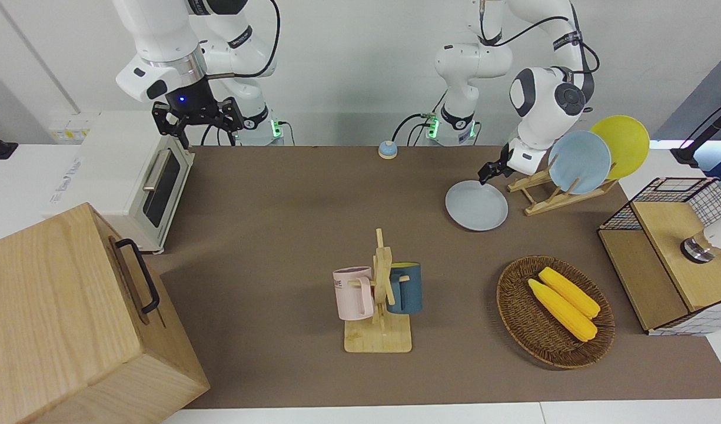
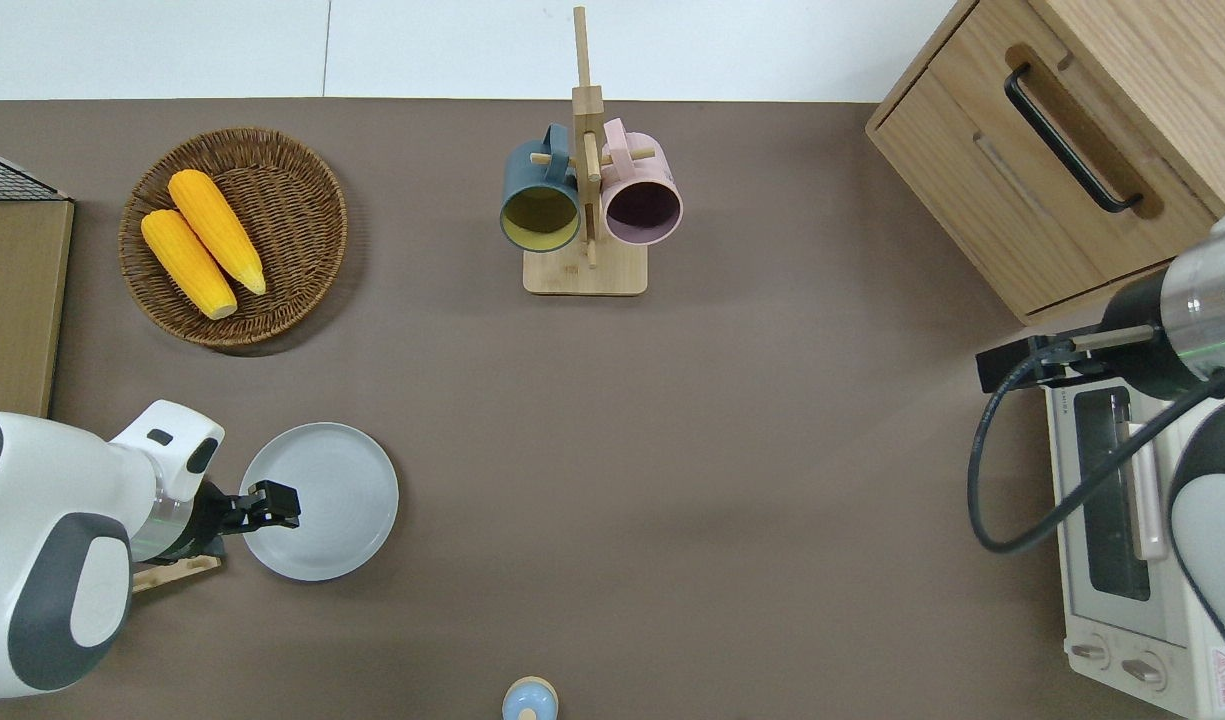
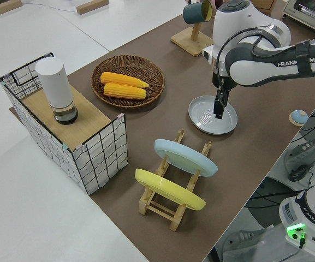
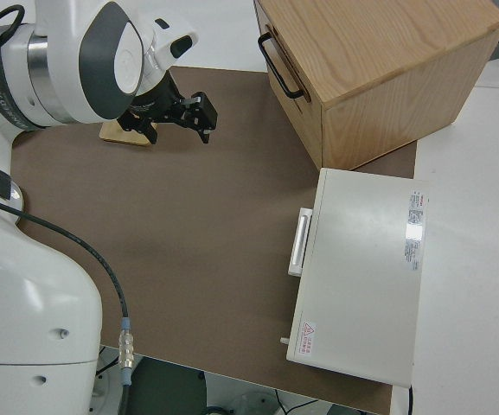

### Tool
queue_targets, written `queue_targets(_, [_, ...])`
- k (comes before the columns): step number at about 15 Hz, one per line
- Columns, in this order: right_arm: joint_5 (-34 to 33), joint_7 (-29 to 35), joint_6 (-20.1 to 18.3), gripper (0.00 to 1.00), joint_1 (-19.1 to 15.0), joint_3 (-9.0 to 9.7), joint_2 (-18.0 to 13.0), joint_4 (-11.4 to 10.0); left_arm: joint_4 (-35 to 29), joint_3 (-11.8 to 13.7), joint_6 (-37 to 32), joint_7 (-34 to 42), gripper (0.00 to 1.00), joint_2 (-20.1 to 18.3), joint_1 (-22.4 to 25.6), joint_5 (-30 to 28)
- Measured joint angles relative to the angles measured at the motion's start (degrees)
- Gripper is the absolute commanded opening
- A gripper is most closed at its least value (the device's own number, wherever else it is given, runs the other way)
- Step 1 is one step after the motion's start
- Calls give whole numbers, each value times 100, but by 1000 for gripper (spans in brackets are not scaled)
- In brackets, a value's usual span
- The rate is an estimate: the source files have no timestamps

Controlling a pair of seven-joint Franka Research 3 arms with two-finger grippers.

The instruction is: Pick gray plate from low plate rack and place it on table with left arm

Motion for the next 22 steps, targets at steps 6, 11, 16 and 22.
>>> queue_targets(6, [0, 0, 0, 983, 0, 0, 0, 0, 215, 29, -24, -6, 981, -15, 2, 259])
queue_targets(11, [0, 0, 0, 983, 0, 0, 0, 0, 1158, 119, -770, 187, 979, -25, 5, 1004])
queue_targets(16, [0, 0, 0, 983, 0, 0, 0, 0, 2442, 201, -2267, 864, 979, 35, 10, 1008])
queue_targets(22, [0, 0, 0, 983, 0, 0, 0, 0, 3186, 215, -2867, 1446, 991, 307, 7, 743])
